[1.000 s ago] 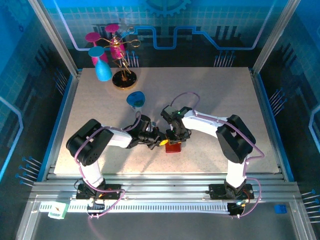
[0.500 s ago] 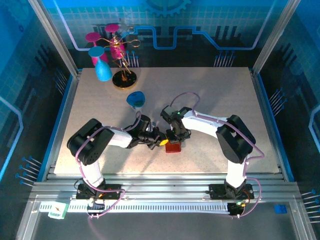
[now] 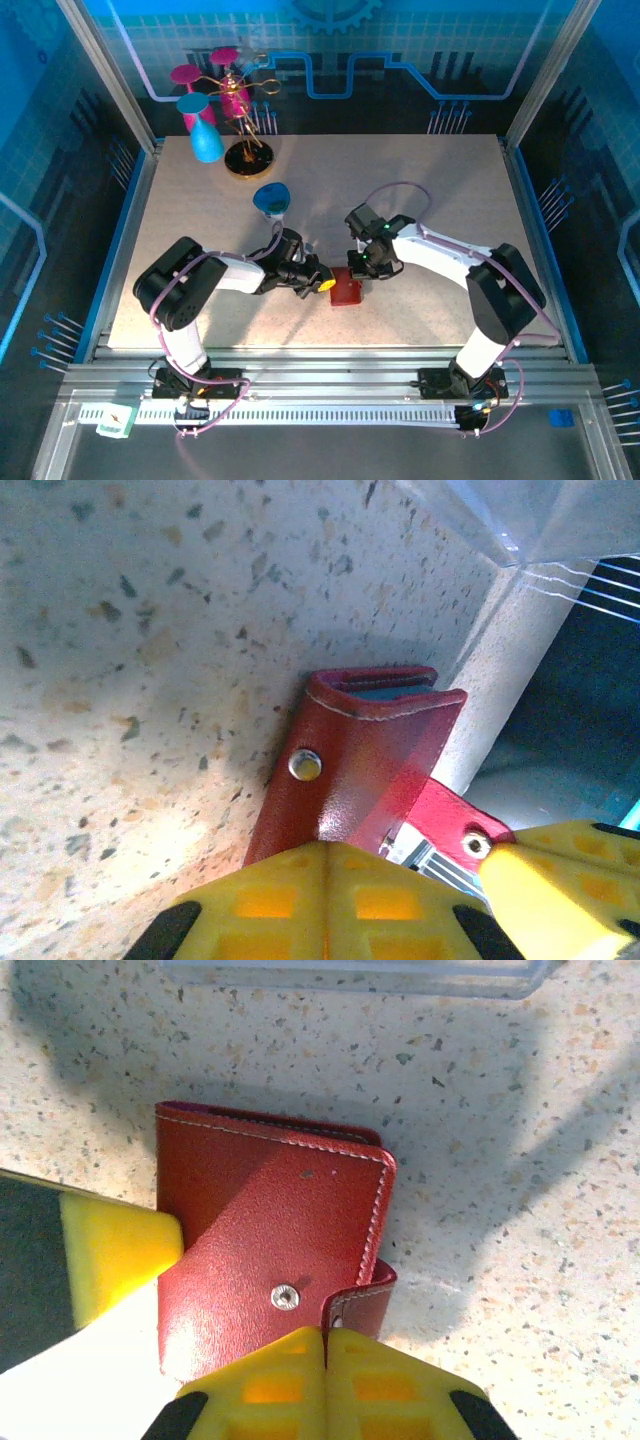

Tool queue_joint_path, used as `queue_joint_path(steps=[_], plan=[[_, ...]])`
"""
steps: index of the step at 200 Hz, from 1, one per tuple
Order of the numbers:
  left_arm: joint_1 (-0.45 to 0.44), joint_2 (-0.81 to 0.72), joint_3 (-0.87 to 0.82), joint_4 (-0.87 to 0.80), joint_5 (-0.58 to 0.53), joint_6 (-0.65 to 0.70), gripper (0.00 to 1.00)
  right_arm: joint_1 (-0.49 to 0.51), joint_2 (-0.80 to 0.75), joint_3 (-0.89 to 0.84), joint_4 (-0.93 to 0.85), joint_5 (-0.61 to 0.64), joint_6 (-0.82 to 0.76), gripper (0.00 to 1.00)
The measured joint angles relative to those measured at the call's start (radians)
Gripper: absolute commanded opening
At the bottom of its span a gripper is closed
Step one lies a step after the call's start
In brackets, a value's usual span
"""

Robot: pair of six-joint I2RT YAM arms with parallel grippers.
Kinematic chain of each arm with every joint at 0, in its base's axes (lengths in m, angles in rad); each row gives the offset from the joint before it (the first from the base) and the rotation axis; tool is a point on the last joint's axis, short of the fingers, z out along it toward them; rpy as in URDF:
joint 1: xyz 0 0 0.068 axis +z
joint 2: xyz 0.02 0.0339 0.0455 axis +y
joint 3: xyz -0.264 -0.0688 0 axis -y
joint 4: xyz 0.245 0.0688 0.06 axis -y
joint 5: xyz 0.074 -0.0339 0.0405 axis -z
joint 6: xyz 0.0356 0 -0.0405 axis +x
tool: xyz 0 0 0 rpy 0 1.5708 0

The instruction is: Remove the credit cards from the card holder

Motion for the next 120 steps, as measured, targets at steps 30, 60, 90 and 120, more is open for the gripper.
queue_joint_path(steps=[30,60,90,120], plan=[[0.003,-0.031,0.029,-0.098,-0.011,0.03,0.18,-0.01,-0.06,-0.012,0.012,-0.033,0.0,0.0],[0.026,-0.094,0.105,-0.273,-0.035,0.109,0.21,-0.011,-0.119,-0.012,0.012,-0.06,0.016,0.0],[0.092,-0.186,0.19,-0.439,-0.064,0.214,0.22,0.007,-0.166,-0.012,0.018,-0.077,0.048,0.0],[0.196,-0.265,0.224,-0.543,-0.072,0.298,0.24,0.045,-0.192,-0.005,0.029,-0.095,0.091,0.0]])
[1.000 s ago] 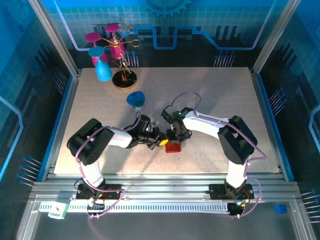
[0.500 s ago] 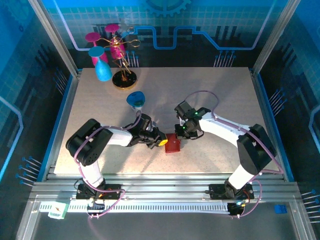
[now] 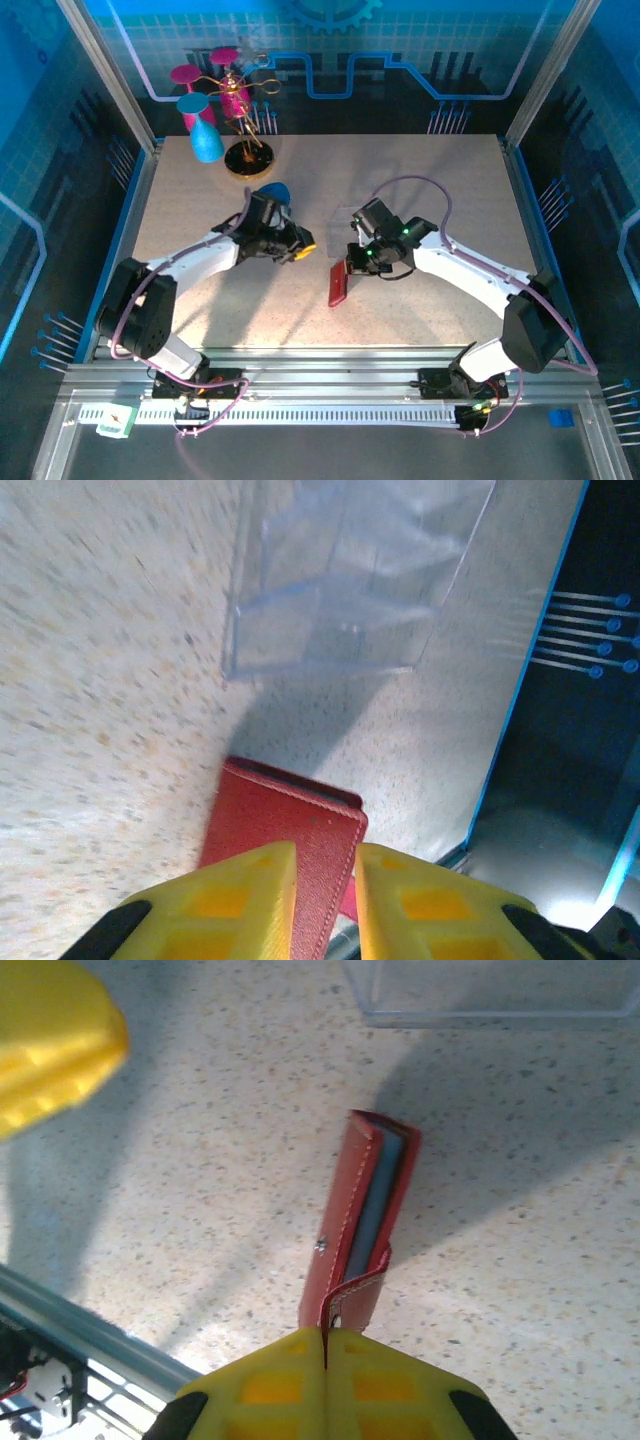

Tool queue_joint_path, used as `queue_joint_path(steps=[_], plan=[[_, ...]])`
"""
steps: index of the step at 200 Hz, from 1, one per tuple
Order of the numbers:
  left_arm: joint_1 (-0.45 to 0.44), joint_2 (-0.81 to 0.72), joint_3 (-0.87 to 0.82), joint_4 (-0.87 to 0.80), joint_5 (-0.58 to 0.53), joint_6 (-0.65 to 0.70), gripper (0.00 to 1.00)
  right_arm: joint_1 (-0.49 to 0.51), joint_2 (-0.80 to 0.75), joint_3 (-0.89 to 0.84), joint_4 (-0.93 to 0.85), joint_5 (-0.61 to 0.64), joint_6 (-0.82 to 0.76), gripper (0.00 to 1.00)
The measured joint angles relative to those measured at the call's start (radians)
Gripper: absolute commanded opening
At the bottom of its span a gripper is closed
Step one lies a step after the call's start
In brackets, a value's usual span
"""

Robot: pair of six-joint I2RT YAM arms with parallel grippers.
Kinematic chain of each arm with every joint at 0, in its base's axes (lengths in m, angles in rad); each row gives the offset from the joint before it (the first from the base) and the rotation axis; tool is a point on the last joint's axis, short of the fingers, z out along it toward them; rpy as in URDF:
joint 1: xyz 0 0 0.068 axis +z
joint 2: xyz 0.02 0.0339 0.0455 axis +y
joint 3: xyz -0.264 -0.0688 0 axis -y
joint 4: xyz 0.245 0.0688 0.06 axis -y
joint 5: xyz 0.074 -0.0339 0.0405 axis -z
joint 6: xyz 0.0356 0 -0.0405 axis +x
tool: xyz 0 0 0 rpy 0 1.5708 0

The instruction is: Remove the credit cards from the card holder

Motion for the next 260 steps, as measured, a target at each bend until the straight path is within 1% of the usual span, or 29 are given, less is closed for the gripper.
queue_joint_path(steps=[23,42,70,115,162,185,209,260], plan=[[0.083,-0.035,0.012,-0.065,0.0,0.056,0.25,0.029,-0.006,0.005,0.029,-0.012,0.044,0.0],[0.119,-0.045,0.019,-0.106,0.0,0.097,0.26,0.061,-0.005,0.005,0.079,-0.024,0.081,0.0],[0.13,-0.045,0.021,-0.14,0.002,0.127,0.26,0.095,0.037,0.043,0.123,-0.044,0.106,0.0],[0.14,-0.054,0.021,-0.151,0.005,0.148,0.26,0.108,0.129,0.14,0.169,-0.064,0.108,0.0],[0.145,-0.056,0.019,-0.157,0.018,0.155,0.26,0.114,0.145,0.162,0.191,-0.08,0.108,0.0],[0.141,-0.053,0.019,-0.158,0.029,0.156,0.26,0.114,0.142,0.157,0.192,-0.08,0.108,0.0],[0.121,-0.029,0.019,-0.156,0.029,0.155,0.26,0.107,0.114,0.114,0.189,-0.077,0.108,0.0],[-0.007,0.075,0.025,-0.131,0.036,0.141,0.26,0.027,0.02,-0.02,0.166,-0.069,0.101,0.0]])
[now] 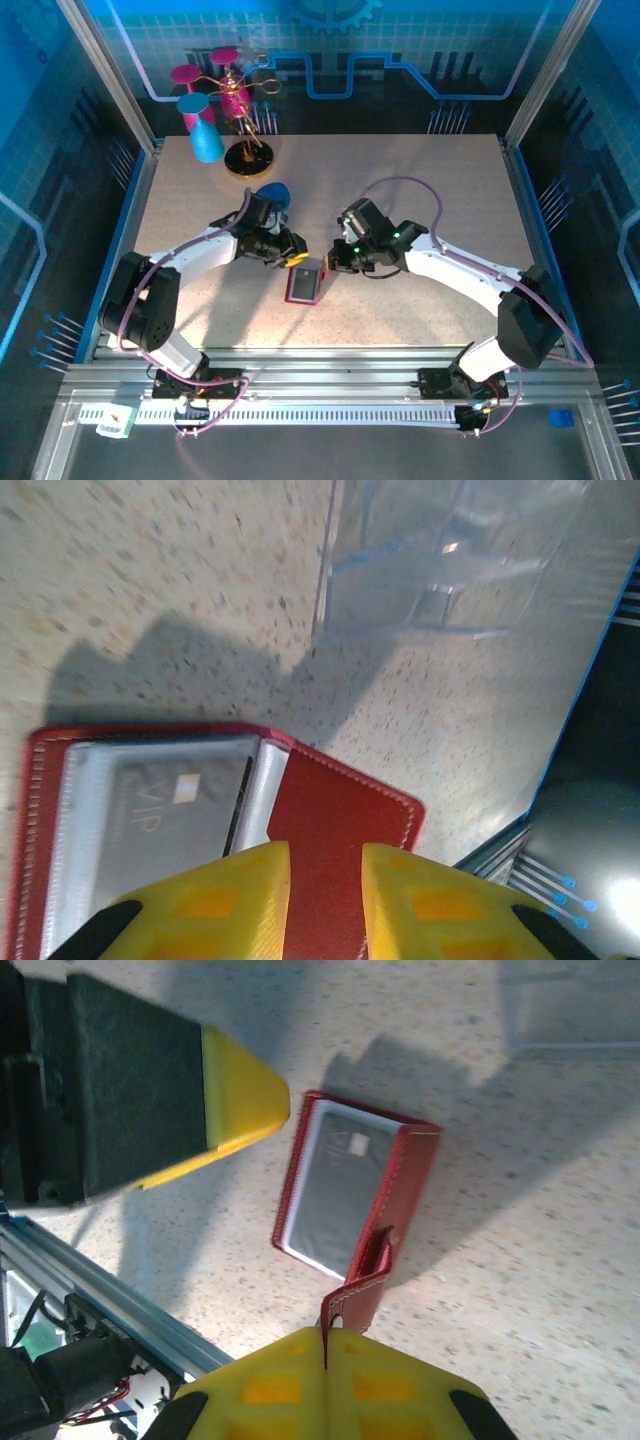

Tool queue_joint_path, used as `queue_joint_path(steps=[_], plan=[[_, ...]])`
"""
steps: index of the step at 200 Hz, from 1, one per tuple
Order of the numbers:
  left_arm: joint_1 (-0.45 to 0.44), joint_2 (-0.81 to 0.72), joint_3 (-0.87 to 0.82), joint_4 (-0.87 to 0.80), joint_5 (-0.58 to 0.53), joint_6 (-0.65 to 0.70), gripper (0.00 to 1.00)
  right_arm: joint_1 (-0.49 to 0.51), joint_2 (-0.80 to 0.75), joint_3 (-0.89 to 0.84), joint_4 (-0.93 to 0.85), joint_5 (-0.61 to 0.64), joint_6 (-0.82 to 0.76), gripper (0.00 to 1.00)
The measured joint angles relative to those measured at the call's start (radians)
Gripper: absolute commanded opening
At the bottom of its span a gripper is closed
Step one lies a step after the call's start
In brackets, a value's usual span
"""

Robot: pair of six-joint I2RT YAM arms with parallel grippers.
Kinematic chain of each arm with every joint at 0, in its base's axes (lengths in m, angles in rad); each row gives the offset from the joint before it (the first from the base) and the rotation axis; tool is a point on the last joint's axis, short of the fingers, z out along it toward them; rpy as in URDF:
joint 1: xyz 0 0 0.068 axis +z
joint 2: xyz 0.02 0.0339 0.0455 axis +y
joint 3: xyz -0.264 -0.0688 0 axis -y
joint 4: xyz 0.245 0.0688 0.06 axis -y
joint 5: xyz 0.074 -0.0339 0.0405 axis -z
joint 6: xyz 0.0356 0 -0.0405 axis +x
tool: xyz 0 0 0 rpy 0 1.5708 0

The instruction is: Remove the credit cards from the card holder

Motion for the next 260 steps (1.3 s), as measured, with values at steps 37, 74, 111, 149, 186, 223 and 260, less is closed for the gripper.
queue_joint_path(steps=[37,74,111,149,186,223,260], plan=[[-0.087,0.07,0.026,0.052,0.003,-0.041,0.25,-0.055,-0.054,-0.083,-0.006,0.012,-0.013,0.0],[-0.144,0.126,0.033,0.112,0.011,-0.084,0.25,-0.092,-0.063,-0.144,-0.005,0.023,-0.031,0.0],[-0.167,0.167,0.032,0.163,0.013,-0.126,0.24,-0.119,-0.058,-0.189,0.003,0.026,-0.047,0.0],[-0.177,0.202,0.023,0.232,0.022,-0.157,0.22,-0.148,-0.024,-0.197,0.03,0.026,-0.061,0.03],[-0.183,0.237,-0.013,0.283,0.03,-0.184,0.22,-0.156,-0.018,-0.216,0.032,0.025,-0.073,0.18],[-0.183,0.244,-0.027,0.323,0.037,-0.206,0.21,-0.156,-0.04,-0.198,-0.003,0.01,-0.071,0.28],[-0.183,0.245,-0.042,0.353,0.037,-0.214,0.21,-0.156,-0.074,-0.155,0.009,-0.071,-0.058,0.24]])
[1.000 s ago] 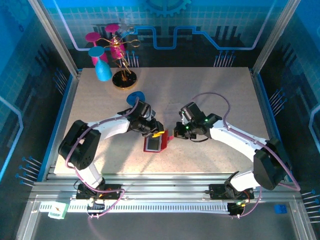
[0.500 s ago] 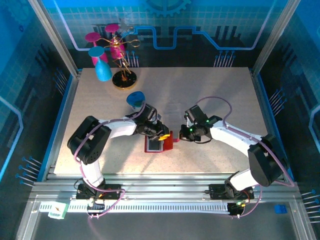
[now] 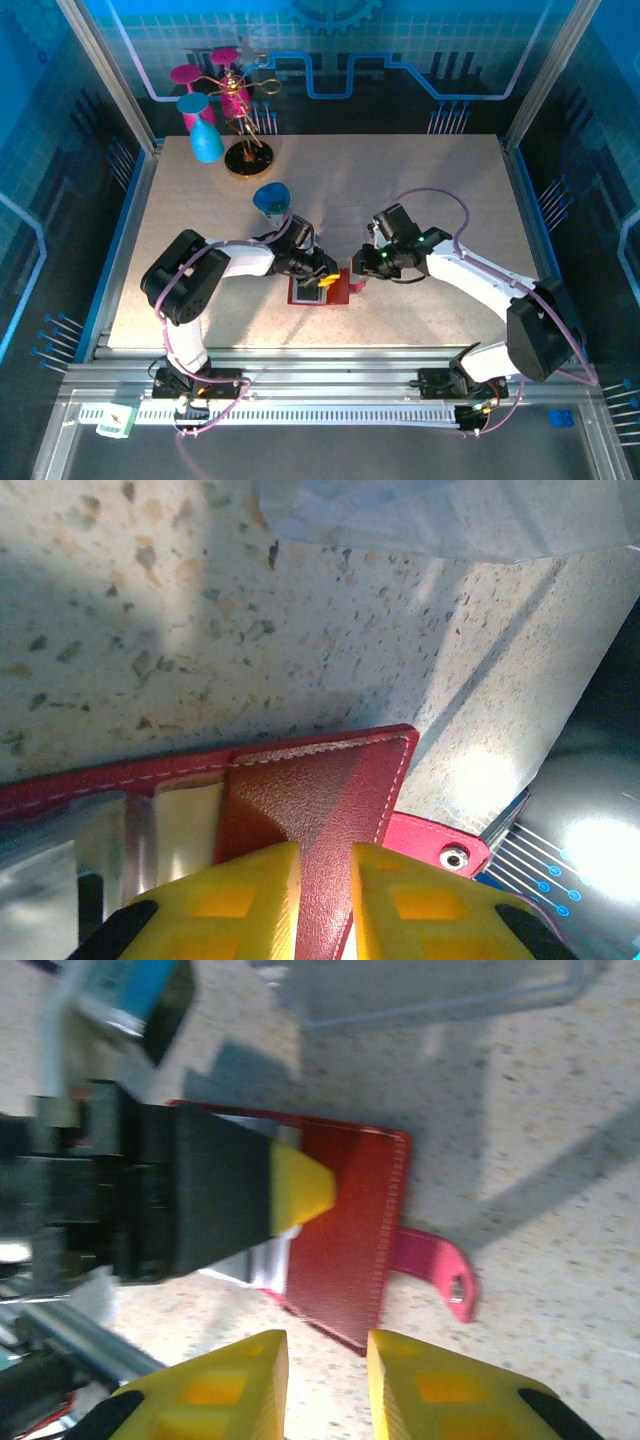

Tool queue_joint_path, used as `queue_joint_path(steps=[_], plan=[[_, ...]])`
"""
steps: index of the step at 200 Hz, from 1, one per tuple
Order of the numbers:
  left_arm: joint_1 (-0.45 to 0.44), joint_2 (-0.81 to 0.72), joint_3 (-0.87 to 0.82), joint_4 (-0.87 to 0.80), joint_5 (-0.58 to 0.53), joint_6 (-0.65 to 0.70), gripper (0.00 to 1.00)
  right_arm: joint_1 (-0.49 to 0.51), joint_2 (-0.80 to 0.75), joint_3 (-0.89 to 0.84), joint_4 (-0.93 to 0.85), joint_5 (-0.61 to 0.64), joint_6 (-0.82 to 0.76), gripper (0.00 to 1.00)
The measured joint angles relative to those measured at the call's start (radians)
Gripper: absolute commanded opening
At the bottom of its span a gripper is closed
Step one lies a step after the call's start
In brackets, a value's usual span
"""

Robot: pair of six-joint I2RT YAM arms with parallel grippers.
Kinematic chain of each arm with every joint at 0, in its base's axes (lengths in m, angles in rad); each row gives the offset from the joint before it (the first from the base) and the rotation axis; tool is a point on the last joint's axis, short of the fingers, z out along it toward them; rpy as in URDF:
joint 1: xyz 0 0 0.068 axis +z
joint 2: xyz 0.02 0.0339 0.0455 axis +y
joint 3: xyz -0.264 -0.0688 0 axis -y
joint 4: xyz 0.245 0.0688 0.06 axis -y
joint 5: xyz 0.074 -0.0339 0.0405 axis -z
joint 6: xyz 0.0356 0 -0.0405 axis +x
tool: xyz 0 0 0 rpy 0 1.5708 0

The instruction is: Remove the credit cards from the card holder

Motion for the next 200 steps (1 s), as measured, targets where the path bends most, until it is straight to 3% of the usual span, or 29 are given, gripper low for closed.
queue_joint_path(steps=[45,88,156,200], plan=[[0.0,0.0,-0.008,0.024,0.0,-0.019,0.21,0.012,0.05,0.002,0.07,-0.116,0.038,0.18],[0.0,-0.018,-0.007,0.008,-0.001,-0.018,0.22,0.029,0.109,0.002,0.098,-0.151,0.05,0.17],[0.057,-0.118,0.005,-0.092,-0.013,0.023,0.23,0.031,0.154,0.002,0.108,-0.158,0.05,0.17],[0.102,-0.174,0.024,-0.241,-0.06,0.119,0.26,0.035,0.204,0.002,0.114,-0.174,0.046,0.17]])
